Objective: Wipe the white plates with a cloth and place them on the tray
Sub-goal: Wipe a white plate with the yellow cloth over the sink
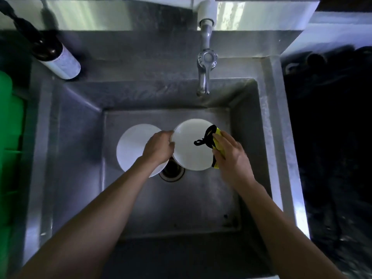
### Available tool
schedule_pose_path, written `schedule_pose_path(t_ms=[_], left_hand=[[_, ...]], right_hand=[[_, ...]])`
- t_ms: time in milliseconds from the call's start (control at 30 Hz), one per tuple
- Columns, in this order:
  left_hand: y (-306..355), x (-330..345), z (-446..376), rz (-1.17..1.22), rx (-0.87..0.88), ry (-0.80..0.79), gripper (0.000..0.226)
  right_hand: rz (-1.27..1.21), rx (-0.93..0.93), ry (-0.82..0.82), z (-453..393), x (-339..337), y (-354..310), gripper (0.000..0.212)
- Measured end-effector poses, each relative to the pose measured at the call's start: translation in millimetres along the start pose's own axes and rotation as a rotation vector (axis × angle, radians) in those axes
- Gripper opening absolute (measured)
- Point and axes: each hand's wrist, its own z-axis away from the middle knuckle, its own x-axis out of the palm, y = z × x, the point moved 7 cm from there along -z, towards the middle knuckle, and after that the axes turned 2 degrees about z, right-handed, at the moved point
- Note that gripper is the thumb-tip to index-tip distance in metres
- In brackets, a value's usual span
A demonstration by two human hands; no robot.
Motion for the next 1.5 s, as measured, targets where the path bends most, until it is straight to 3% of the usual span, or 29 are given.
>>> schedule_pose_path(t_ms=[200, 300, 667, 1133, 1500], left_hand=[[-1.6, 26.2, -51.5, -0.063, -0.012, -0.009, 0.030], [-7.3, 35.6, -68.6, -0.068, -0.055, 0.036, 0.022], [-4.8, 48.4, -87.7, -0.276, -0.098, 0.175, 0.026], [-31.5, 50.7, -92.7, 0.021, -0.253, 0.097, 0.024], [-54.8, 33.2, -61.7, 0.242, -0.360, 0.161, 0.018]], right_hand=[[-0.019, -0.011, -0.022, -33.6, 24.2, 29.9, 0.046], [-0.041, -0.014, -0.008, -44.7, 29.8, 40.4, 0.045], [-0.051, 0.033, -0.029, -49.2, 45.7, 55.4, 0.048], [-0.085, 0.014, 0.014, -36.3, 42.0, 54.9, 0.048], [-0.081, -0.004, 0.057, -17.5, 28.5, 43.6, 0.048]])
